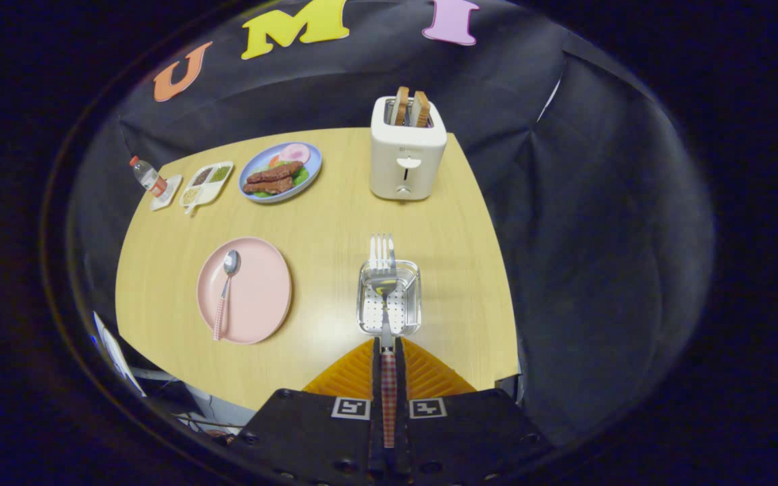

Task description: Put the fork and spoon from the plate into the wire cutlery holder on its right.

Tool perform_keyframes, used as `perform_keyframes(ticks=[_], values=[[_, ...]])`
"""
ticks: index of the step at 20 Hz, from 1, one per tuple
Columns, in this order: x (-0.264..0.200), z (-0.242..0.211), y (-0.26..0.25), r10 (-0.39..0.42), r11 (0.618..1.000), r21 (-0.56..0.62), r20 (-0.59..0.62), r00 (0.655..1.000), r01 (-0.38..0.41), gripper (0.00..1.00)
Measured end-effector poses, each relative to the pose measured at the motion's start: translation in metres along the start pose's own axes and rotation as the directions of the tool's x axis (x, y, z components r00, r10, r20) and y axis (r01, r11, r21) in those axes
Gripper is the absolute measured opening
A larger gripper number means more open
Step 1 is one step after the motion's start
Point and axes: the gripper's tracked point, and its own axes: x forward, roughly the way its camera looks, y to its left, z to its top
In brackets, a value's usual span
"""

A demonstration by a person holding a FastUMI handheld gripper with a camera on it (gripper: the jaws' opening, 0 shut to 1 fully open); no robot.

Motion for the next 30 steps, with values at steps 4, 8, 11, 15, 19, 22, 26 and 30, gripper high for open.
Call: perform_keyframes(ticks=[4,8,11,15,19,22,26,30], values=[[0.007,-0.008,-0.001,0.041,0.999,0.011,-0.119,0.992,-0.040,0.06],[0.017,-0.015,-0.005,0.080,0.997,0.044,-0.273,0.959,-0.070,0.06],[0.024,-0.016,-0.006,0.106,0.994,0.057,-0.369,0.924,-0.091,0.06],[0.037,-0.010,-0.014,0.095,0.995,0.019,-0.457,0.884,-0.097,0.06],[0.048,-0.004,-0.013,0.107,0.993,0.018,-0.533,0.839,-0.114,0.06],[0.057,0.002,-0.010,0.111,0.992,0.022,-0.571,0.813,-0.120,0.06],[0.065,0.001,-0.005,0.126,0.991,0.043,-0.641,0.757,-0.128,0.06],[0.075,0.001,-0.012,0.096,0.994,0.031,-0.662,0.743,-0.101,0.08]])
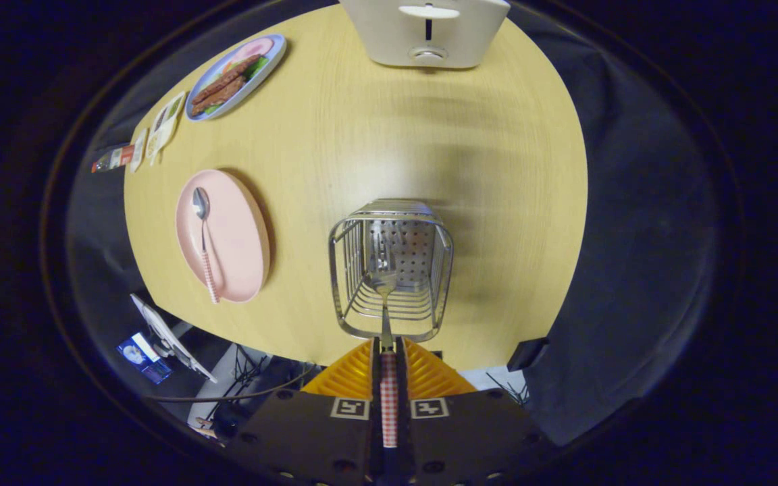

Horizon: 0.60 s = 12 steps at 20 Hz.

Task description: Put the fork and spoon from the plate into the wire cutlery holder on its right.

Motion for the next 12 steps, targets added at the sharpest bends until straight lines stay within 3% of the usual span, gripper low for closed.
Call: perform_keyframes(ticks=[4,8,9,12], values=[[-0.005,0.007,0.006,0.017,1.000,-0.010,0.052,0.999,-0.017,0.11],[-0.016,0.009,0.019,0.019,0.998,-0.065,0.142,0.990,-0.010,0.25],[-0.019,0.008,0.022,0.017,0.998,-0.067,0.165,0.986,-0.006,0.34],[-0.027,0.008,0.036,0.026,0.998,-0.061,0.246,0.969,-0.012,0.37]])
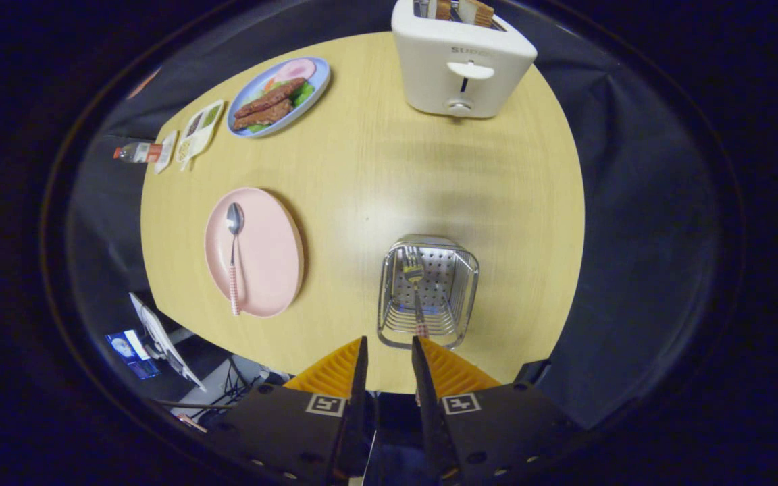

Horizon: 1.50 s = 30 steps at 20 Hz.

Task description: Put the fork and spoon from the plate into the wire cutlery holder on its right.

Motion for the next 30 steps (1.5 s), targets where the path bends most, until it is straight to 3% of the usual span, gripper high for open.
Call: perform_keyframes(ticks=[8,11,15,18,23,26,30], values=[[-0.013,-0.008,0.054,0.043,0.993,0.096,0.270,0.962,-0.071,0.59],[-0.015,-0.012,0.067,0.012,0.992,0.110,0.358,0.933,-0.055,0.83],[-0.016,-0.017,0.078,-0.057,0.992,0.126,0.473,0.879,-0.004,0.91],[-0.017,-0.017,0.092,-0.099,0.991,0.133,0.563,0.821,0.028,0.93],[-0.008,-0.017,0.145,-0.079,0.994,0.109,0.658,0.749,0.009,0.97],[0.002,-0.011,0.173,-0.080,0.997,0.072,0.717,0.693,0.040,0.97],[0.032,-0.008,0.201,-0.078,0.997,0.052,0.740,0.669,0.059,0.98]])
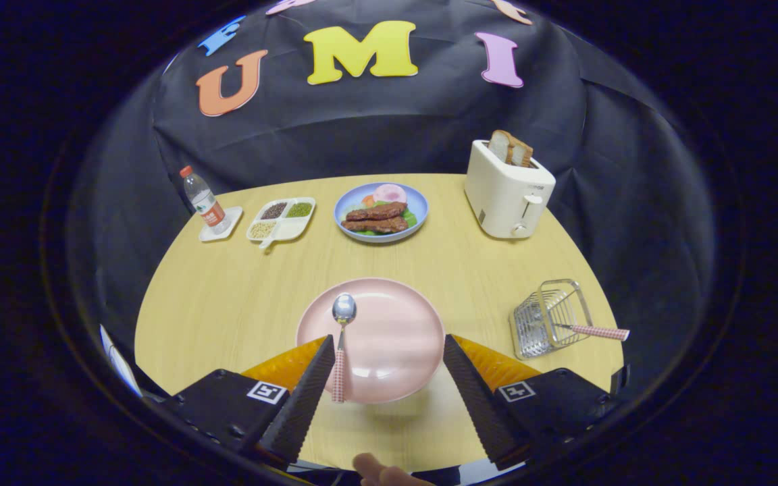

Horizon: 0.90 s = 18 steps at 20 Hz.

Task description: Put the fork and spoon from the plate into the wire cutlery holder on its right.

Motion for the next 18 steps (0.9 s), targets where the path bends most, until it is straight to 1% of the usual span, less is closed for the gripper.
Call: perform_keyframes(ticks=[2,5,8,12,15,18], values=[[0.015,-0.009,0.010,0.002,1.000,0.006,0.013,1.000,-0.002,0.97],[0.037,-0.022,0.026,0.027,0.999,-0.032,0.041,0.999,-0.025,0.97],[0.056,-0.036,0.038,0.050,0.998,-0.041,0.034,0.998,-0.048,0.97],[0.080,-0.045,0.040,0.031,0.999,-0.027,0.005,1.000,-0.031,0.94],[0.094,-0.049,0.044,0.010,1.000,-0.030,-0.005,1.000,-0.010,0.77],[0.100,-0.050,0.050,0.007,0.999,-0.035,-0.029,1.000,-0.008,0.58]])
